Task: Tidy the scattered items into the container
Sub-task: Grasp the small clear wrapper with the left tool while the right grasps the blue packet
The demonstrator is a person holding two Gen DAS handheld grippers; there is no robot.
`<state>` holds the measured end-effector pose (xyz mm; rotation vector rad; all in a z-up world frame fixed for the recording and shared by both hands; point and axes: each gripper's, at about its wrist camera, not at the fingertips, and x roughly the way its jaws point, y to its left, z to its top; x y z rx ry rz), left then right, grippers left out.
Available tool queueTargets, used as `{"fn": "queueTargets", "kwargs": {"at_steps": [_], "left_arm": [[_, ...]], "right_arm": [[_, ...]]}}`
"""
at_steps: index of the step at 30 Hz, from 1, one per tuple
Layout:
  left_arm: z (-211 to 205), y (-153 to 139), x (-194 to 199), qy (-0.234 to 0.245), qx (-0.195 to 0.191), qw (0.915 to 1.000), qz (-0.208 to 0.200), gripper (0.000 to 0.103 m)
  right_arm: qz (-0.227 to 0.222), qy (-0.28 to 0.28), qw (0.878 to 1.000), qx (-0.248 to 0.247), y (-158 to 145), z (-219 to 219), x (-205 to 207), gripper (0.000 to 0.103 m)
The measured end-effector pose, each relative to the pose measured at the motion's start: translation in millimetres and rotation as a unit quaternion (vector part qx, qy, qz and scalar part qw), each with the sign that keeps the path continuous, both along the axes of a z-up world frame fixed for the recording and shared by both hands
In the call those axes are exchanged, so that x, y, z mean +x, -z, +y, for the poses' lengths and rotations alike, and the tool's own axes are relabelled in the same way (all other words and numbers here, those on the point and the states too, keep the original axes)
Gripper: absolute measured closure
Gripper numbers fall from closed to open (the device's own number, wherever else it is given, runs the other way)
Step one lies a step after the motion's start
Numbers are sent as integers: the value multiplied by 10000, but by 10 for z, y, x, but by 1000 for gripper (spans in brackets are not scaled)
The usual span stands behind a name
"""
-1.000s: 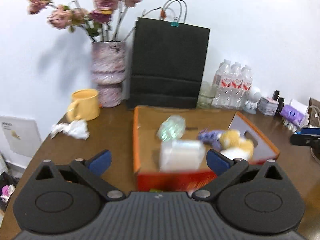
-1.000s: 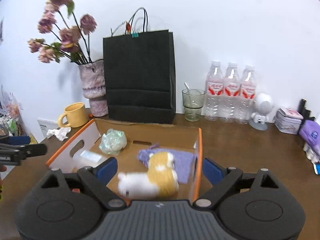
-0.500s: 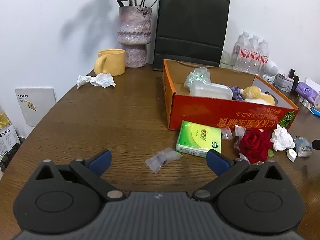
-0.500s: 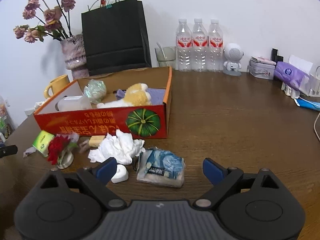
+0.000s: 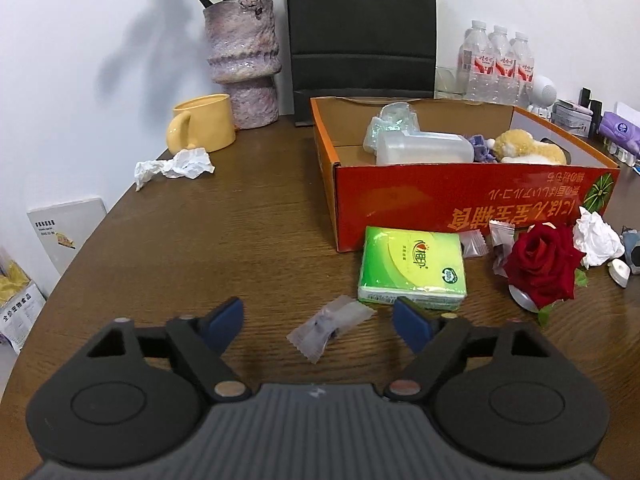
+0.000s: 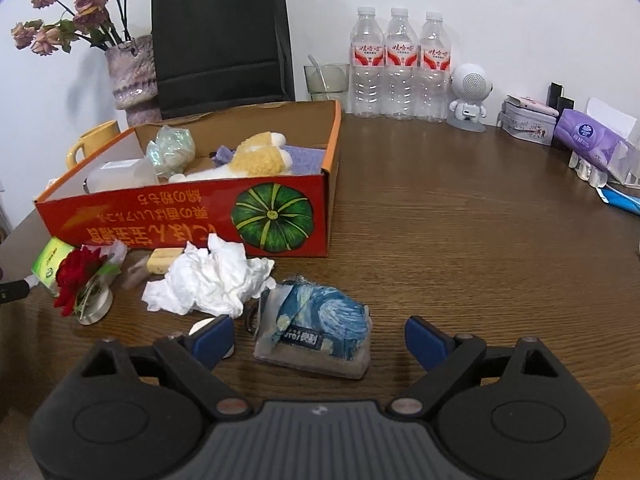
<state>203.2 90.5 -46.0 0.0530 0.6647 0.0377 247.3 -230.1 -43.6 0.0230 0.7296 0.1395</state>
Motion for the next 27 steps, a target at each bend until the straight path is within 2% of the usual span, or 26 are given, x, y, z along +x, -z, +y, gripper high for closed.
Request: {"fn": "queueTargets", "kwargs": {"at_steps": [3, 4, 6, 8, 9, 12, 14, 17, 18, 20, 27], "left_arm": [[9, 22, 65, 91, 31, 9999, 79, 29], [12, 40, 87, 122, 30, 9998, 130, 35], [31, 53, 106, 166, -36, 9997, 179, 36], [48, 46, 103, 203, -128, 9995, 215, 41], [49, 45, 94, 220, -149, 9994, 214, 43], [28, 29, 57, 335, -199, 9990, 227, 59], [5, 17, 29, 404, -205, 9987, 236, 72], [-5, 5, -2, 358, -257, 9987, 261, 84], [-4, 5, -20, 314, -282, 9988, 247, 85], [-16, 4, -74, 224, -262, 9992, 195, 86], [-58, -62, -257, 180, -391, 9991, 19, 86]], "right_arm": [[5, 32, 10000, 16, 24, -9, 13, 14], [28, 31, 10000, 28, 33, -11, 21, 17], [72, 4, 9999, 71, 46, -17, 31, 24], [39, 2, 10000, 36, 46, -13, 19, 42], [13, 2, 10000, 0, 40, -10, 8, 45], [-17, -21, 10000, 43, 39, -15, -13, 52], [-36, -36, 10000, 76, 31, -20, -25, 61], [-57, -56, 9999, 103, 28, -25, -46, 68], [-67, -66, 9999, 118, 27, -27, -56, 69], [-105, -76, 9998, 137, 19, -19, -90, 80], [-251, -61, 9995, 184, -31, -31, -234, 83]]}}
